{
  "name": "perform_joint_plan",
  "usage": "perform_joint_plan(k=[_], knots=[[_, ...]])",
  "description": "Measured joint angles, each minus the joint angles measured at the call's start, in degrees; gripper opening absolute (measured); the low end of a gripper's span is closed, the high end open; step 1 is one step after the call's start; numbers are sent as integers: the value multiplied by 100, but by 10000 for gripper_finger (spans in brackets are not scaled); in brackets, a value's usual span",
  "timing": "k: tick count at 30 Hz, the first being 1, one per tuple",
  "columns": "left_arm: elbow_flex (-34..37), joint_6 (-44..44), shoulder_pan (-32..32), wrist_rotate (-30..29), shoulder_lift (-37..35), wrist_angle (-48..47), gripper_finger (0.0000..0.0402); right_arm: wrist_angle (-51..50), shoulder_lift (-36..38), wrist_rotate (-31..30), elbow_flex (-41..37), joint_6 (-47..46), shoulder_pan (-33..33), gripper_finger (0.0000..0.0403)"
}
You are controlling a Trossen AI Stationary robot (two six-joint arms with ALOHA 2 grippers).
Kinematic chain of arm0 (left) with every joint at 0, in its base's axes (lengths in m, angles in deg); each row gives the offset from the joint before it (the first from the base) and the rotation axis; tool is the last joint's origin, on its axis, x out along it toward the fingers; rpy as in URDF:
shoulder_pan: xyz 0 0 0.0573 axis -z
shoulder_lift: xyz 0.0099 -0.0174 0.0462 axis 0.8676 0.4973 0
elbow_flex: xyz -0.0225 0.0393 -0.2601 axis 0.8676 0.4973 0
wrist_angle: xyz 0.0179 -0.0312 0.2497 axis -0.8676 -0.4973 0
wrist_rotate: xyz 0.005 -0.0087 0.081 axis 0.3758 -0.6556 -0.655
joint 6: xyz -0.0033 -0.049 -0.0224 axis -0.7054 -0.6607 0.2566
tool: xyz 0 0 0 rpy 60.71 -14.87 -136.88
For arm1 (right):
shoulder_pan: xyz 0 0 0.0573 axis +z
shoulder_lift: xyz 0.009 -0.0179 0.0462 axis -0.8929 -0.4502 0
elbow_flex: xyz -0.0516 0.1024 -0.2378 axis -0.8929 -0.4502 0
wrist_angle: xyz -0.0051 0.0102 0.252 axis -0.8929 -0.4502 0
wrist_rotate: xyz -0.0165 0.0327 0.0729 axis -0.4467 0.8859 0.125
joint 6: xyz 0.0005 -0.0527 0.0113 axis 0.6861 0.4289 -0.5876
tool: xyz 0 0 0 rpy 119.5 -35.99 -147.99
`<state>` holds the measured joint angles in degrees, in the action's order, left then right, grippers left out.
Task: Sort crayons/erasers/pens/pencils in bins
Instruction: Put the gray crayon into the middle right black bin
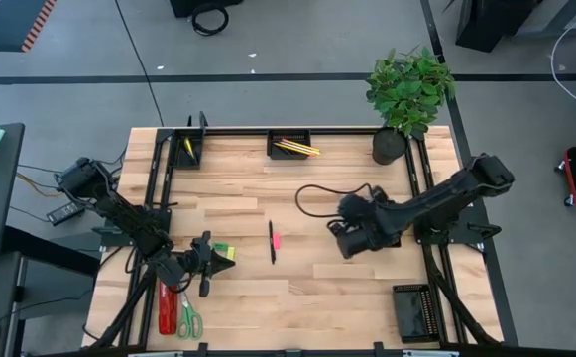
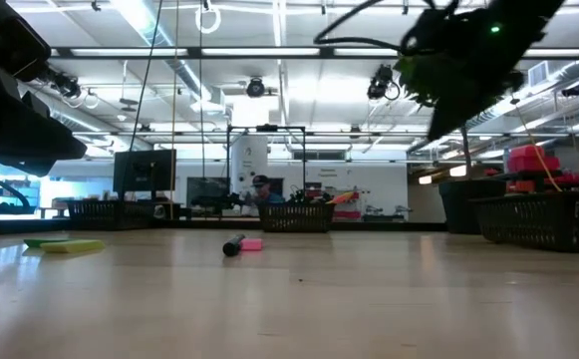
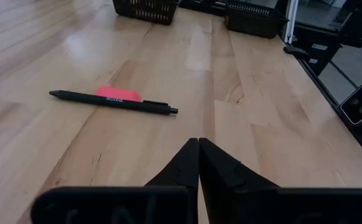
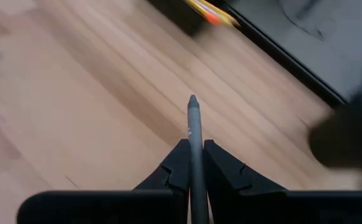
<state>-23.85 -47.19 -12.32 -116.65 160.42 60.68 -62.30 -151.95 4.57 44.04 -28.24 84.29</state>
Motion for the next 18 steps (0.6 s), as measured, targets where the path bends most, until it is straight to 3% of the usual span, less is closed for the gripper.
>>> perform_joint_plan(k=[6, 13, 18], knots=[[0, -2, 0, 0, 0, 2, 24, -1174, -34, 157, -59, -1858, 466, 42], [0, -4, 0, 0, 0, 10, 17, -1111, -32, 923, -846, -2957, 968, 43], [0, -2, -2, -6, 0, 33, 20, -1080, -34, 1136, -1340, -3697, 1411, 44]])
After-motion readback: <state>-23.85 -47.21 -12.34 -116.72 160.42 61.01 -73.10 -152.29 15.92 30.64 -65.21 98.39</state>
